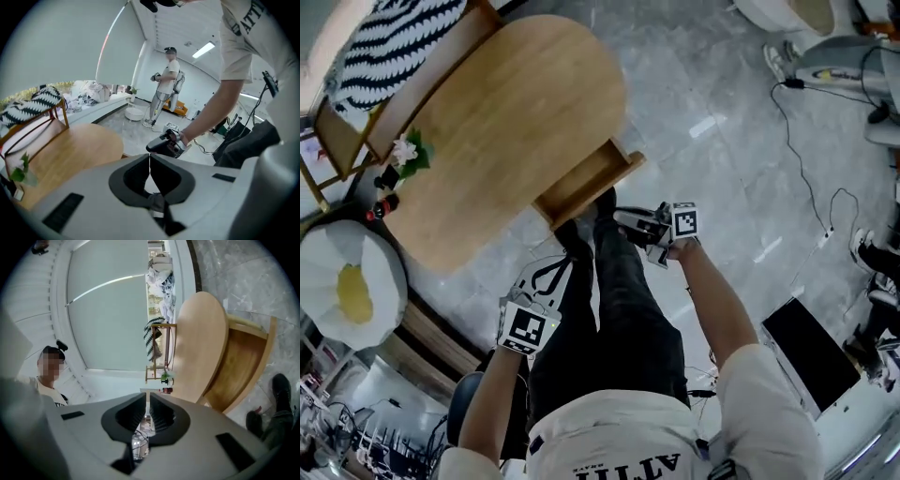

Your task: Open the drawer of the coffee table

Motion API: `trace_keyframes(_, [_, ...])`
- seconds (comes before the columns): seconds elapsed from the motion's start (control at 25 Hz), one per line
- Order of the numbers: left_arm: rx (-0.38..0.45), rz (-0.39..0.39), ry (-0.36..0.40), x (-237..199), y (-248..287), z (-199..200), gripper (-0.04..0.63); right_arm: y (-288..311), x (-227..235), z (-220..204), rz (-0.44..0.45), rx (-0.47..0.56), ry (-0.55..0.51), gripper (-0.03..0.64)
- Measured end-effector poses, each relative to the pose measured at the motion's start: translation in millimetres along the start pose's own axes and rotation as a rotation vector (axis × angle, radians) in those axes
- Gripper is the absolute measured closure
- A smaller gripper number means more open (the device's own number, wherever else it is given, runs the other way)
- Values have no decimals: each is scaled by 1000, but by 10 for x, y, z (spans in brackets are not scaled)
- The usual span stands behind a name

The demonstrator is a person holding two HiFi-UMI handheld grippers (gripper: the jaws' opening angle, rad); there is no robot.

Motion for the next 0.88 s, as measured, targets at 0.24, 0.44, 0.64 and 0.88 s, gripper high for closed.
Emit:
trace_keyframes(0.24, [44, 47, 45, 129, -654, 350, 575, 152, -952, 245, -21, -270, -106, 586])
trace_keyframes(0.44, [66, 79, 58, 181, -1113, 447, 575, 259, -1727, 538, -49, -437, -218, 588])
trace_keyframes(0.64, [133, 115, 6, 312, -1637, 544, 575, 421, -2459, 698, -20, -456, -335, 591])
trace_keyframes(0.88, [205, 207, -35, 451, -2160, 461, 575, 555, -3073, 504, -16, -418, -438, 591])
Point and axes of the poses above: the fingertips, and each gripper's own axes: y forward along the fingers, x to its right, z out of its top, the point moved 8 cm from there along -y, backward along the fingers, and after that the axes turned 11 degrees about -x, right-handed, at the moved point
